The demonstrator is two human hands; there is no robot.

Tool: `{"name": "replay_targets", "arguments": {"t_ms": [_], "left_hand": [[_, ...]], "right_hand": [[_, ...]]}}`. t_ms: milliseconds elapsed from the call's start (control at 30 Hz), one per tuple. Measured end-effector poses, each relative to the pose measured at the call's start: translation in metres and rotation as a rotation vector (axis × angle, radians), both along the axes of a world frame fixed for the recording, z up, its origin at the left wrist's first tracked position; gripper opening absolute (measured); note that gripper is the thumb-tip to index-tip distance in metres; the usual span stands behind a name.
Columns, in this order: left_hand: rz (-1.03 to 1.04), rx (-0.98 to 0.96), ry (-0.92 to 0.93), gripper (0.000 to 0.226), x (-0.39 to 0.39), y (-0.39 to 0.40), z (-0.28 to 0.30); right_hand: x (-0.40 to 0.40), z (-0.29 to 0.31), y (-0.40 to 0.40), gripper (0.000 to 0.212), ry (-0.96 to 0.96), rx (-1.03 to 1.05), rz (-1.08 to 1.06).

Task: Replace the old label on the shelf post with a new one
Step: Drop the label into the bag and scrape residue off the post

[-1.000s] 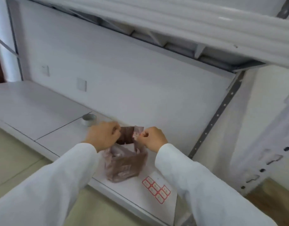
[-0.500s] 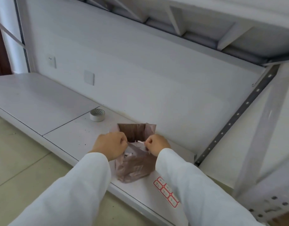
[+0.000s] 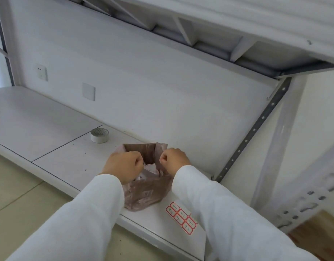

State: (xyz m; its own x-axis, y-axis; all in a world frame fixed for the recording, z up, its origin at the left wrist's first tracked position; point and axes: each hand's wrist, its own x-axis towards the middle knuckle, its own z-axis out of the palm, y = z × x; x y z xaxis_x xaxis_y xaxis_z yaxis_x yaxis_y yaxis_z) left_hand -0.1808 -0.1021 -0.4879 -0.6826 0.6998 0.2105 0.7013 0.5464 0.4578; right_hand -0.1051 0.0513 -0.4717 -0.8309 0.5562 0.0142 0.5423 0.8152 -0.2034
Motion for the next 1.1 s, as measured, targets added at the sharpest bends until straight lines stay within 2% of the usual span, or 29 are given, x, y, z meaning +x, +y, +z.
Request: {"name": "replay_targets", "arguments": {"t_ms": [100, 167, 267, 333, 433, 500, 567, 633, 667, 733, 833, 867, 900, 967, 1100], "left_hand": [[-0.007, 0.021, 0.025, 0.024, 0.011, 0.006, 0.011], [-0.010, 0.108, 0.020, 0.023, 0.020, 0.012, 0.025], [-0.014, 0.380, 0.026, 0.023, 0.044, 0.023, 0.058], [-0.051, 0.561, 0.035, 0.023, 0.073, 0.031, 0.084], [-0.180, 0.745, 0.013, 0.027, 0.127, 0.037, 0.132], [-0.282, 0.876, 0.114, 0.035, 0.158, 0.037, 0.170], [-0.368, 1.018, 0.229, 0.032, 0.185, 0.039, 0.213], [-0.432, 1.143, 0.272, 0.028, 0.210, 0.043, 0.254], [-0.472, 1.169, 0.232, 0.029, 0.221, 0.046, 0.272], [-0.585, 1.094, 0.064, 0.046, 0.239, 0.056, 0.301], [-0.633, 0.767, -0.099, 0.068, 0.248, 0.077, 0.322], [-0.603, 0.664, -0.058, 0.069, 0.248, 0.085, 0.322], [-0.552, 0.598, 0.057, 0.066, 0.246, 0.092, 0.319], [-0.460, 0.592, 0.300, 0.060, 0.243, 0.104, 0.311], [-0.477, 0.658, 0.339, 0.056, 0.241, 0.106, 0.306]], "right_hand": [[0.024, 0.031, -0.003, 0.020, 0.036, 0.079, 0.034], [0.046, 0.059, -0.005, 0.017, 0.072, 0.115, 0.050], [0.088, 0.107, -0.010, 0.006, 0.154, 0.189, 0.086], [0.121, 0.140, -0.015, 0.008, 0.224, 0.266, 0.119], [0.175, 0.183, -0.021, 0.011, 0.376, 0.334, 0.172], [0.213, 0.203, -0.024, 0.011, 0.471, 0.370, 0.221], [0.250, 0.220, -0.023, 0.011, 0.592, 0.461, 0.252], [0.279, 0.237, -0.019, 0.013, 0.772, 0.559, 0.209], [0.290, 0.246, -0.014, 0.012, 0.880, 0.568, 0.165], [0.305, 0.265, -0.005, 0.010, 1.063, 0.528, 0.043], [0.312, 0.286, 0.009, 0.019, 1.150, 0.470, -0.074], [0.312, 0.289, 0.011, 0.023, 1.152, 0.473, -0.074], [0.311, 0.290, 0.012, 0.026, 1.150, 0.486, -0.065], [0.308, 0.288, 0.015, 0.028, 1.138, 0.531, -0.044], [0.301, 0.281, 0.022, 0.027, 1.150, 0.627, -0.029]]}}
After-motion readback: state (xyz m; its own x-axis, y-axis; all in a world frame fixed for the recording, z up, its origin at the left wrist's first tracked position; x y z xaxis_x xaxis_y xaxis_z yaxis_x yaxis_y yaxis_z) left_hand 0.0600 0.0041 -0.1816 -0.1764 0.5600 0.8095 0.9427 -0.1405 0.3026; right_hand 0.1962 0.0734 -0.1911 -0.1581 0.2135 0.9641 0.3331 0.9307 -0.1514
